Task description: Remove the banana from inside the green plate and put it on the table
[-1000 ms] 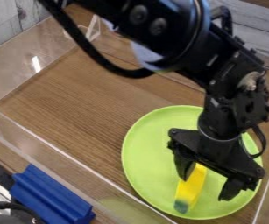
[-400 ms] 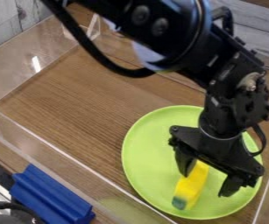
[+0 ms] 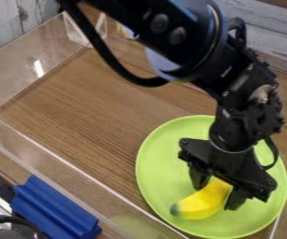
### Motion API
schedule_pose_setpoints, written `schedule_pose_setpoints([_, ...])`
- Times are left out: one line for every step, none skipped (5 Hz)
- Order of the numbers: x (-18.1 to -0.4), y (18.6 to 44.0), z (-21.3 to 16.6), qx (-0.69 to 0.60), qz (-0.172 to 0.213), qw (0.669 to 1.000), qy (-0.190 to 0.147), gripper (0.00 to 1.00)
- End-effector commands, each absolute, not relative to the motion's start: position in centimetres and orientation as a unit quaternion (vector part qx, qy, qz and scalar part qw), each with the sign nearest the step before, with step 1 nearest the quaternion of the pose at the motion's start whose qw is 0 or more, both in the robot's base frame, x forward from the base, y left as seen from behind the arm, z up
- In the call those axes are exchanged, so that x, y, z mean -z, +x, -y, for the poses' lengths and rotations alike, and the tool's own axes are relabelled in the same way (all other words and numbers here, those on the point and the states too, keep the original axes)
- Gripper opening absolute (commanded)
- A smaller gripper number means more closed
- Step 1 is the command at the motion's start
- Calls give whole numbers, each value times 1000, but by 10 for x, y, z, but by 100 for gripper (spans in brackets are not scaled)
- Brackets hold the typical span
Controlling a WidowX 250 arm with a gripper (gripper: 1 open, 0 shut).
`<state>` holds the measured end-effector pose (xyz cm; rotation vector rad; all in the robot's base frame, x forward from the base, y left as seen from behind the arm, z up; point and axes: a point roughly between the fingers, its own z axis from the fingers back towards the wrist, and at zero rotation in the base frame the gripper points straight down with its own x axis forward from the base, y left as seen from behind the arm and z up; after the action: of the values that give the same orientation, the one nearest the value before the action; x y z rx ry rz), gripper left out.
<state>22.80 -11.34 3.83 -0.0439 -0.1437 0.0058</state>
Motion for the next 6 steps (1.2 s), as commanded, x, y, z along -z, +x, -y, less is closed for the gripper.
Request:
schedule_pose_setpoints([-45, 231, 112, -1, 79, 997, -24, 0])
schedule_pose_setpoints([-49, 231, 111, 1, 75, 997, -24, 0])
schedule_pose_setpoints([-53, 230, 110, 4, 72, 997, -24, 0])
schedule_pose_setpoints([-56, 230, 109, 6, 69, 997, -23, 0])
schedule_pose_setpoints([-60, 230, 108, 9, 65, 998, -22, 0])
schedule_pose_setpoints([-63, 230, 107, 11, 61, 998, -22, 0])
